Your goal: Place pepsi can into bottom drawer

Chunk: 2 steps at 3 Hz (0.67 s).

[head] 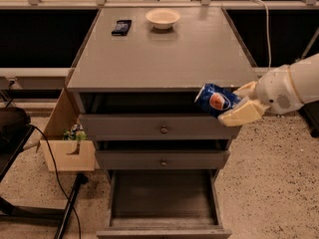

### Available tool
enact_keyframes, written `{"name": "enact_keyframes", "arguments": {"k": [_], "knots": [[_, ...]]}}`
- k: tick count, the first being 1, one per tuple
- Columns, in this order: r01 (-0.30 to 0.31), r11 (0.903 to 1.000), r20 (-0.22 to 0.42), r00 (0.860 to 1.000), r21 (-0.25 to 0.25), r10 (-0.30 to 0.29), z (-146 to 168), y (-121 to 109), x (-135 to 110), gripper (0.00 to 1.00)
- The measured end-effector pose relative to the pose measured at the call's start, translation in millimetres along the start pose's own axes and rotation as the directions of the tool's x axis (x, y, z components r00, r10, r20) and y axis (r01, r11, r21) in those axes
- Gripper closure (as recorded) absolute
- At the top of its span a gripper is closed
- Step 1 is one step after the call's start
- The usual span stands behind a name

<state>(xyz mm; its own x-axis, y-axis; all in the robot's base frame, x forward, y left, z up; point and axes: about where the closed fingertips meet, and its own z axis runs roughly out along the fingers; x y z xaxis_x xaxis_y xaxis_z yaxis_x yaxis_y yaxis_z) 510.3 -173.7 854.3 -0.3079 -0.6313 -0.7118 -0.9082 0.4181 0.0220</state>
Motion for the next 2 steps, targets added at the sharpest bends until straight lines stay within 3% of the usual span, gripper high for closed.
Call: {"name": "enact_keyframes", "arguments": {"k": [1, 2], "knots": [[0.101, 0.9945, 0.049, 0.994, -0.030, -0.099, 27.1, 12.4, 13.6, 1.00], [0.130, 0.9910, 0.048, 0.991, -0.031, -0.128, 28.1, 13.6, 12.0, 1.00]]}}
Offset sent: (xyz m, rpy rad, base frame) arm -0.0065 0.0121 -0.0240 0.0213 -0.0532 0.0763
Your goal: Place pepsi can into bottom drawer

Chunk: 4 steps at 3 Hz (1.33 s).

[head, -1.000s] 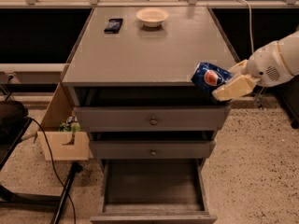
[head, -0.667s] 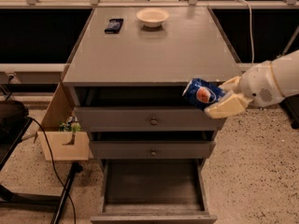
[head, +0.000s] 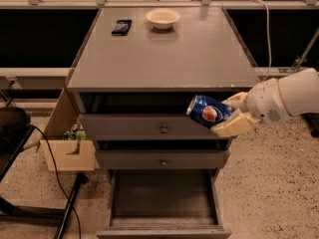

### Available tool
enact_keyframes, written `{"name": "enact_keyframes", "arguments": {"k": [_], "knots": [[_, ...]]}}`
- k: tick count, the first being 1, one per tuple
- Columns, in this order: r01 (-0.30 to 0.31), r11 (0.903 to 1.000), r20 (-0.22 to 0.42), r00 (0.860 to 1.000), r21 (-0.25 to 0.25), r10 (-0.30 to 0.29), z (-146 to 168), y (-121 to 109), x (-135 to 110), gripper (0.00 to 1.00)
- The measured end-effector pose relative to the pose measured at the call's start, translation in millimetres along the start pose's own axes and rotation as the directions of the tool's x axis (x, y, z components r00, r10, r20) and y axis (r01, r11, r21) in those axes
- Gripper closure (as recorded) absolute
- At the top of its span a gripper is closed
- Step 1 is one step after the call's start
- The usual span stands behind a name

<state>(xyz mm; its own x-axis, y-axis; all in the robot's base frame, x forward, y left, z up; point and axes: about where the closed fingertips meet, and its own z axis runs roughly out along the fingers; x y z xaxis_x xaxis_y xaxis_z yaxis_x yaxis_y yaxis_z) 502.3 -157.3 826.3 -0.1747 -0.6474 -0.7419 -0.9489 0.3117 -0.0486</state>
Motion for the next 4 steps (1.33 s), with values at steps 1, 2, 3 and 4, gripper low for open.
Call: {"name": "enact_keyframes", "arguments": {"k": [1, 2, 3, 4], "knots": [[-0.004, 1.0000, -0.002, 1.000, 0.000, 0.004, 0, 0, 0, 1.00], [0.047, 0.9988, -0.021, 0.999, -0.013, -0.048, 13, 1, 9, 1.00], [0.108, 0.9929, -0.064, 0.992, -0.050, -0.111, 41, -4, 37, 1.00], [0.146, 0.9862, -0.099, 0.983, -0.078, -0.153, 60, -7, 57, 1.00]]}}
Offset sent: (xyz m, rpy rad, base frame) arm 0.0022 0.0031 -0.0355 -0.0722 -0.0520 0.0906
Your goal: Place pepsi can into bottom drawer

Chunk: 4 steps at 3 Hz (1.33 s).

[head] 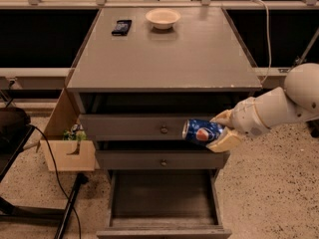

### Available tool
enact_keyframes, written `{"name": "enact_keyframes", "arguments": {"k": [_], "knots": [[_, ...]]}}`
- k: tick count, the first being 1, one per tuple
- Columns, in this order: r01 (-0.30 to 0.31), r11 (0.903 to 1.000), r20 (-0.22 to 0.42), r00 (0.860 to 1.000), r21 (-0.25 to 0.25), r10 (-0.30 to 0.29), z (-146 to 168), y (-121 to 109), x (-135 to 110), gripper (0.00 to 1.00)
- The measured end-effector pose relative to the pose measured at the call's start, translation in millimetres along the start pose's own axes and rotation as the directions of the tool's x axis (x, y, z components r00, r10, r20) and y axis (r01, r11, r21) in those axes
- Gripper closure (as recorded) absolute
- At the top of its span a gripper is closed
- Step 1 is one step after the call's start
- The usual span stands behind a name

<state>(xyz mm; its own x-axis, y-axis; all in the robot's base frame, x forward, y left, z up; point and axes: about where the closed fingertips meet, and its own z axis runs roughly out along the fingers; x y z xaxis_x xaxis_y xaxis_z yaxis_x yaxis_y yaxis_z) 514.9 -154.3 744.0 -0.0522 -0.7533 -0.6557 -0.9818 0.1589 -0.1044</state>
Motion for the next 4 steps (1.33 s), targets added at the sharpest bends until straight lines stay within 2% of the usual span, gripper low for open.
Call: {"name": "enact_keyframes", "arguments": {"k": [1, 2, 4], "knots": [[0.002, 0.9998, -0.019, 1.000, -0.017, -0.003, 28, 2, 27, 1.00], [0.003, 0.9998, -0.019, 1.000, -0.018, -0.003, 28, 2, 27, 1.00], [0.027, 0.9981, -0.032, 0.999, -0.055, -0.029, 90, 22, 83, 1.00]]}}
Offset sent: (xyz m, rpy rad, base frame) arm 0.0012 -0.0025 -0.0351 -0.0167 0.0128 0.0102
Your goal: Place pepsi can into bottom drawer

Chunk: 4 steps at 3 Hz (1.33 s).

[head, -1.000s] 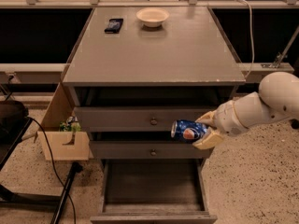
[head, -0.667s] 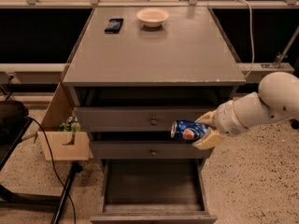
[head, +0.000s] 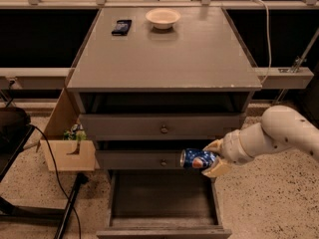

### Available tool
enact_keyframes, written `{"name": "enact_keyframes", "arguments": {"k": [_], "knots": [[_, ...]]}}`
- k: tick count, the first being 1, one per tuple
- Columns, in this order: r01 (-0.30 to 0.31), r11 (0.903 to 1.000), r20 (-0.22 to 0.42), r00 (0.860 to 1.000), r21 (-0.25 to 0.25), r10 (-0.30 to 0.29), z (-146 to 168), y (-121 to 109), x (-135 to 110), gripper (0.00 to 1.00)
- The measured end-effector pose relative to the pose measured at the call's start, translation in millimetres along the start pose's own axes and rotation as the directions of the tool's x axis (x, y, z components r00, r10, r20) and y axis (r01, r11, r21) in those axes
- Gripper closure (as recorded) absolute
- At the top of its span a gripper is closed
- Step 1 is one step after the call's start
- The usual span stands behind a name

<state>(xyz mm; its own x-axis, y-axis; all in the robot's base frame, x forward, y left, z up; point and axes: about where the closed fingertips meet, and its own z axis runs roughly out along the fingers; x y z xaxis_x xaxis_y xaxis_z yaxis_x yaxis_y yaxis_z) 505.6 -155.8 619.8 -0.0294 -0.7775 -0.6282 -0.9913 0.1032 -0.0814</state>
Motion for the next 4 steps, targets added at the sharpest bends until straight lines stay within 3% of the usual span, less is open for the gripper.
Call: {"name": "enact_keyframes", "arguments": {"k": [2, 3, 4], "knots": [[0.056, 0.9970, -0.100, 0.993, -0.054, -0.061, 70, 23, 65, 1.00], [0.072, 0.9919, -0.193, 0.977, -0.104, -0.092, 117, 29, 105, 1.00], [0.072, 0.9919, -0.193, 0.977, -0.104, -0.092, 117, 29, 105, 1.00]]}}
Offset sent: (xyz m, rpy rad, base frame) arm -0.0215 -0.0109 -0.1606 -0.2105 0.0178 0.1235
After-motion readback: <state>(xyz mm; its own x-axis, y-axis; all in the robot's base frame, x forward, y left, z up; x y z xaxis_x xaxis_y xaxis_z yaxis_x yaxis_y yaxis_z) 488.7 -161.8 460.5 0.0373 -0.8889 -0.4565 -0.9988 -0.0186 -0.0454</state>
